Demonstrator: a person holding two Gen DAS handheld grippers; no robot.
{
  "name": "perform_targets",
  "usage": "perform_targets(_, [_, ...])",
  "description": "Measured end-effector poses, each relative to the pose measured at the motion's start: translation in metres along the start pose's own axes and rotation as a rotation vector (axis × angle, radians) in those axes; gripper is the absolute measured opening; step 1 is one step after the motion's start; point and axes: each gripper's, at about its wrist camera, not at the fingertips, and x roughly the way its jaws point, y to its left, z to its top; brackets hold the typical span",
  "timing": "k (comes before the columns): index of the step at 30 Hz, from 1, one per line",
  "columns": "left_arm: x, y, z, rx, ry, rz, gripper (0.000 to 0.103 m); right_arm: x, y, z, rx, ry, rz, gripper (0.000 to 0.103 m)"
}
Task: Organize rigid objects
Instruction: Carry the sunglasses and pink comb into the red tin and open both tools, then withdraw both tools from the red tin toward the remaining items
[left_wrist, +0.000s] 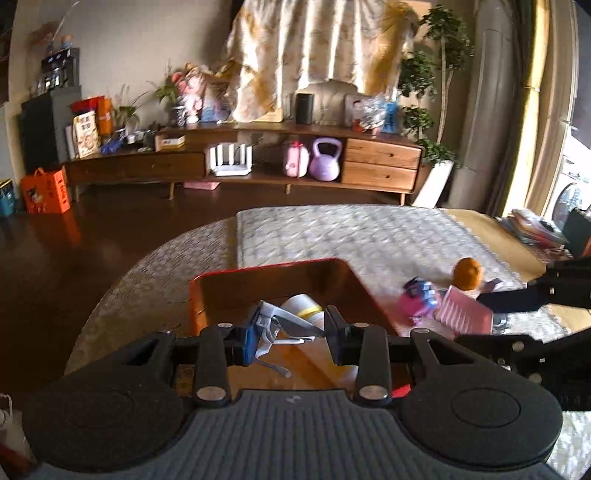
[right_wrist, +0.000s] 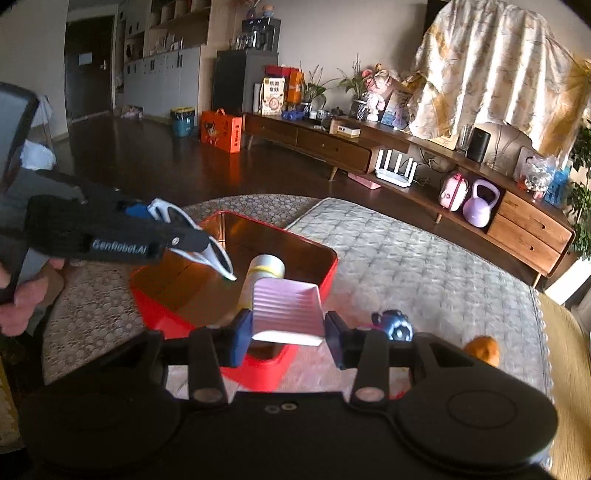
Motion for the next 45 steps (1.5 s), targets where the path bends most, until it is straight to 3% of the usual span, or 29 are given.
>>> perform_targets(5, [0.017, 0.014, -0.007, -0.029, 0.015, -0.005, 0.036, 0.038, 0.003, 0.015, -0.007, 0.037, -0.025, 0.041])
perform_targets(8, [0.019, 0.015, -0.009, -0.028, -0.023, 0.003, 0.036, 0.061, 0.003, 0.025, -0.010, 0.058, -0.045, 0.041])
perform_targets(20, [0.049, 0.022, -0.011, -0.046, 0.009, -0.009, 0.036, 0.112, -0.001, 0.037, 0.002, 0.125, -0.063, 0.041])
perform_targets(22, [0.050, 0.023, -0.015, -0.051, 0.021, -0.013, 0.036, 0.115, 0.002, 0.035, -0.009, 0.121, -0.071, 0.042])
perform_targets(24, [0.052, 0.024, -0.020, -0.056, 0.039, -0.020, 0.036, 0.117, 0.005, 0.036, -0.017, 0.127, -0.057, 0.036])
perform_targets(30, [0.058, 0.021, -0.027, -0.033, 0.080, -0.015, 0.036, 0.118, 0.007, 0.037, -0.009, 0.113, -0.057, 0.037])
perform_targets(39, [0.071, 0.012, -0.031, 0.037, 0.183, -0.003, 0.037, 0.100, 0.004, 0.028, 0.048, 0.121, -0.023, 0.042])
perform_targets(45, [0.065, 0.012, -0.030, 0.013, 0.205, -0.017, 0.041, 0.076, 0.006, 0.024, 0.078, 0.096, 0.009, 0.051])
